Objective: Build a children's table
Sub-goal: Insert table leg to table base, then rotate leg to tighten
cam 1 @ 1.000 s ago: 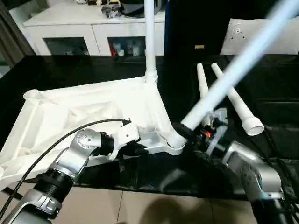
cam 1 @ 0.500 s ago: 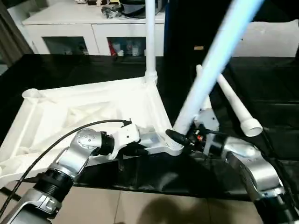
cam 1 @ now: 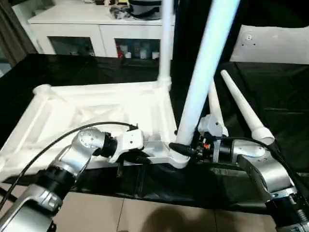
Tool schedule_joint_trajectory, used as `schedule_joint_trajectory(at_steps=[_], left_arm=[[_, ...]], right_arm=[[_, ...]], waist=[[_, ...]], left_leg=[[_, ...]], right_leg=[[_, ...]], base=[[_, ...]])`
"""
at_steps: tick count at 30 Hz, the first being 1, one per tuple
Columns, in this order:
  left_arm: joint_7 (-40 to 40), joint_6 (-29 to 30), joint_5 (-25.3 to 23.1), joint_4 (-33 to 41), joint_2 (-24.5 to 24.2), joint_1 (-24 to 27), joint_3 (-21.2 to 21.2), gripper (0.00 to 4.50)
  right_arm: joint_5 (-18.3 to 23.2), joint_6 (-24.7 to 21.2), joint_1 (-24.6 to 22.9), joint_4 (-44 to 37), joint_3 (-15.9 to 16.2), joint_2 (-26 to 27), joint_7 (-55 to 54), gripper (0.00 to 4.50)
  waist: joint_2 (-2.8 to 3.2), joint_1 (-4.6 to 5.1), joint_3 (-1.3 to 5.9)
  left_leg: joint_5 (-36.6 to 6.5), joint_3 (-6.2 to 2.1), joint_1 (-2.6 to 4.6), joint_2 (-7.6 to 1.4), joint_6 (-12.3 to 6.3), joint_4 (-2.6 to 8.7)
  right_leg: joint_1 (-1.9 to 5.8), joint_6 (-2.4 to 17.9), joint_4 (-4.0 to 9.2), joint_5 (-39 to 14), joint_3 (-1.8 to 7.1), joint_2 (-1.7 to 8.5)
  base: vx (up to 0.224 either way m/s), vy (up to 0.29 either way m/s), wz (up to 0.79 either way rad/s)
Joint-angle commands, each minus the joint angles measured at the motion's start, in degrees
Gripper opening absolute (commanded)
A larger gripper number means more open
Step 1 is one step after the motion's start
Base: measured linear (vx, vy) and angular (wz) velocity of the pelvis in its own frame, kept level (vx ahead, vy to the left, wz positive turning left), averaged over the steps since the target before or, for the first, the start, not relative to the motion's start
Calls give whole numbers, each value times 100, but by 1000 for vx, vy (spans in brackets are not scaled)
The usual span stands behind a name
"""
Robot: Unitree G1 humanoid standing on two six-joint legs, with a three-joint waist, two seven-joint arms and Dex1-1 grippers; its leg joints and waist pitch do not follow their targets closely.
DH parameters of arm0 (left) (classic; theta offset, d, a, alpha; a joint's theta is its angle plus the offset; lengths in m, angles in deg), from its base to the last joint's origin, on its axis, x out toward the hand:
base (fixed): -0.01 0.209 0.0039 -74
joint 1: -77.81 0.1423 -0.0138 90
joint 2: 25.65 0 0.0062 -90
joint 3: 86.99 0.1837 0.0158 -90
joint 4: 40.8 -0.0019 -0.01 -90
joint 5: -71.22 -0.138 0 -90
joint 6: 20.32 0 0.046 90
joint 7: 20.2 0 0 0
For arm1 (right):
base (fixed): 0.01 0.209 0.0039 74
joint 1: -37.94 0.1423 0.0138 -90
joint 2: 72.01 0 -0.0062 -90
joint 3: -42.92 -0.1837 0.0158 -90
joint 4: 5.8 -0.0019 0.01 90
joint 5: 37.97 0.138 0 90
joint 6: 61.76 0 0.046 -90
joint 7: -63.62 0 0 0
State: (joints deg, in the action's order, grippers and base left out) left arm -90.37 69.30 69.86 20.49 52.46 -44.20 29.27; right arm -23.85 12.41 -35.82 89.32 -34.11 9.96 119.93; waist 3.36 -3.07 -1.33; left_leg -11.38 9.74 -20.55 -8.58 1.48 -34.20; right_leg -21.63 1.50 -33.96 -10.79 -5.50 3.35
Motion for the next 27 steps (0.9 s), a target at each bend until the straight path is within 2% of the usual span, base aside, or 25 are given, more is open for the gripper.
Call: schedule_joint_trajectory(at_steps=[1,2,3,4,5,6,9,11,13,14,15,16,17,18,19,20,21,22,23,24,25,26,27], left_arm=[[240,-133,-319,-311,3,-257,4,0],[244,-140,-326,-325,3,-264,5,0],[299,-239,-425,-575,-6,-388,11,0],[331,-246,-433,-666,-10,-433,-19,0],[347,-247,-430,-716,-13,-456,-42,0],[357,-246,-425,-743,-17,-466,-59,0],[393,-275,-447,-795,-87,-453,-98,0],[445,-165,-380,-711,-114,-384,-182,0],[512,-3,-286,-572,-126,-281,-292,0],[603,214,-169,-364,-137,-132,-416,0],[687,414,-64,-156,-142,10,-519,0],[804,738,82,233,-153,263,-664,0],[845,855,139,388,-157,367,-717,0],[1005,1112,209,709,-133,589,-825,0],[1116,1270,248,904,-111,728,-893,0],[1277,1537,273,1210,-76,939,-969,0],[1344,1656,279,1342,-59,1027,-998,0],[1560,2014,260,1714,37,1249,-1099,0],[1560,2014,260,1714,37,1249,-1099,0],[1912,2565,196,2310,257,1568,-1235,0],[2117,2809,147,2553,413,1681,-1295,0],[2309,3110,99,2854,572,1785,-1318,0],[2465,3371,58,3102,723,1846,-1293,0]], right_arm=[[-42,-522,-424,199,1019,67,617,189],[-46,-521,-424,199,1022,69,618,189],[-110,-495,-422,214,1055,107,636,189],[-155,-450,-398,278,1039,141,603,189],[-184,-421,-379,325,1027,166,576,189],[-200,-404,-365,358,1015,184,556,189],[-280,-281,-282,546,891,299,348,189],[-303,-205,-239,643,789,396,156,189],[-328,-116,-197,752,663,507,-79,189],[-351,-49,-140,869,501,638,-380,189],[-367,-1,-91,956,369,739,-603,189],[-393,45,-14,1071,193,874,-921,189],[-419,60,20,1120,118,934,-1037,189],[-419,70,84,1184,-2,1049,-1245,189],[-419,82,127,1234,-81,1126,-1368,189],[-389,76,191,1291,-172,1245,-1521,189],[-375,80,219,1324,-210,1294,-1582,189],[-359,116,307,1423,-269,1414,-1738,189],[-359,116,307,1423,-269,1414,-1738,189],[-381,143,491,1685,-314,1631,-2023,189],[-427,188,602,1858,-333,1737,-2212,189],[-481,264,726,2057,-370,1852,-2431,189],[-521,339,839,2240,-429,1951,-2635,189]], waist=[[34,-18,160],[17,-8,133],[13,-2,112],[11,-2,117],[8,10,93],[0,15,99],[14,65,70],[13,93,80],[30,153,90],[52,160,92],[43,202,88],[57,239,103],[63,265,96],[33,315,129],[48,341,107],[46,369,101],[36,416,86],[20,431,117],[20,431,117],[-29,446,149],[-23,440,94],[-65,443,102],[-94,444,115]], left_leg=[[-1964,-242,63,-493,-107,478],[-2095,-237,78,-484,-95,486],[-2327,-247,131,-460,-48,481],[-2406,-259,163,-447,-1,464],[-2475,-273,159,-444,12,476],[-2531,-289,169,-438,30,475],[-2848,-312,247,-427,74,467],[-2914,-334,236,-428,91,485],[-2972,-364,186,-465,121,542],[-2997,-372,186,-481,154,555],[-3055,-384,163,-476,183,561],[-2969,-418,76,-512,234,617],[-3003,-431,65,-521,249,622],[-3005,-422,81,-501,248,581],[-2909,-397,81,-492,195,572],[-2896,-392,71,-500,196,582],[-2953,-397,47,-501,170,596],[-2880,-373,75,-492,162,559],[-2880,-373,75,-492,162,559],[-2465,-351,13,-513,86,553],[-2372,-331,-5,-491,2,549],[-2388,-295,49,-484,-7,525],[-2230,-305,13,-474,-52,515]], right_leg=[[188,781,562,-2444,396,642],[174,722,599,-2665,389,630],[149,591,649,-3163,373,637],[141,480,683,-3480,375,665],[136,434,695,-3632,369,667],[135,338,716,-3823,358,671],[68,197,778,-4165,310,655],[90,167,775,-4150,301,660],[121,278,730,-3837,308,670],[125,309,714,-3779,321,681],[135,338,701,-3777,312,689],[196,446,627,-3527,339,720],[184,487,618,-3468,339,713],[164,522,604,-3474,340,713],[133,571,624,-3432,365,702],[139,621,612,-3349,369,696],[139,620,607,-3382,346,671],[117,656,603,-3330,373,690],[117,656,603,-3330,373,690],[169,797,563,-2916,418,715],[133,822,608,-3027,379,686],[96,801,638,-3141,387,671],[134,822,615,-3094,391,684]], base=[[0,0,0],[0,0,0],[0,0,0],[0,0,0],[0,0,0],[0,0,0],[0,0,0],[0,0,0],[0,0,0],[0,0,0],[0,0,0],[0,0,0],[0,0,0],[0,0,0],[0,0,0],[0,0,0],[0,0,0],[0,0,0],[0,0,0],[0,0,0],[0,0,0],[0,0,0],[0,0,0]])
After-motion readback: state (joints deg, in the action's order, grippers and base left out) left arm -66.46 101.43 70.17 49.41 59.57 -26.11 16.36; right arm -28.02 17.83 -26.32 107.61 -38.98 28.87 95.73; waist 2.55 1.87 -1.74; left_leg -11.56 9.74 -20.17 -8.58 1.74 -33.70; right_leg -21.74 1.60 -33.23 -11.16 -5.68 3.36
